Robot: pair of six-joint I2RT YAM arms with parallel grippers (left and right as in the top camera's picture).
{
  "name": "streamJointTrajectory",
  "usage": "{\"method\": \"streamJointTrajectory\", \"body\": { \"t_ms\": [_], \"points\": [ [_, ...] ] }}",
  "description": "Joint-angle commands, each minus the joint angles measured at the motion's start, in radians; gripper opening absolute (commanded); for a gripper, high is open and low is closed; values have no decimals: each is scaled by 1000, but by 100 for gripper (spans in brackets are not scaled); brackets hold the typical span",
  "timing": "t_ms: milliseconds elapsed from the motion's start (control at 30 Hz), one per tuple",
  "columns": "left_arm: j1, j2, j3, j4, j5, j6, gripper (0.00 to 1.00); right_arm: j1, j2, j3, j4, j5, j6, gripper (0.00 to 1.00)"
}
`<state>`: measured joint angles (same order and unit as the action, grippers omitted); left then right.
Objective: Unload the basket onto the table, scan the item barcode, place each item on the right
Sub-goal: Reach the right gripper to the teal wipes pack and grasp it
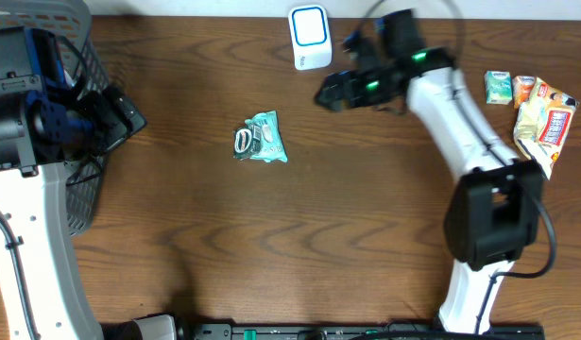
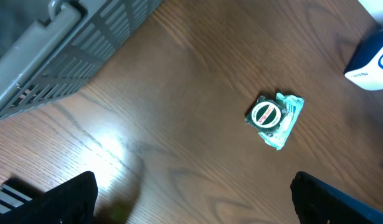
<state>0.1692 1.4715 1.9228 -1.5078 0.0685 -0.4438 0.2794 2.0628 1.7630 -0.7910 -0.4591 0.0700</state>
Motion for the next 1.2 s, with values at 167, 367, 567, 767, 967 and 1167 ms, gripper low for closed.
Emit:
{"method": "streamJointTrajectory", "body": {
  "t_ms": [167, 367, 567, 767, 967, 1167],
  "points": [
    [5, -2, 5, -2, -6, 9, 98, 236, 86, -67, 179, 147, 217, 67],
    [5, -2, 5, -2, -6, 9, 98, 316, 115, -67, 249, 149, 248, 40],
    [5, -2, 5, -2, -6, 9, 98, 369, 117, -68, 255, 241, 296, 22],
    [5, -2, 5, -2, -6, 9, 98, 389, 149, -68, 258, 243, 318, 18],
    [5, -2, 5, -2, -6, 9, 98, 404, 163, -68, 280, 175, 318, 18],
    [5, -2, 5, -2, -6, 10, 98, 434, 163, -67, 320, 134, 307, 18]
  ]
}}
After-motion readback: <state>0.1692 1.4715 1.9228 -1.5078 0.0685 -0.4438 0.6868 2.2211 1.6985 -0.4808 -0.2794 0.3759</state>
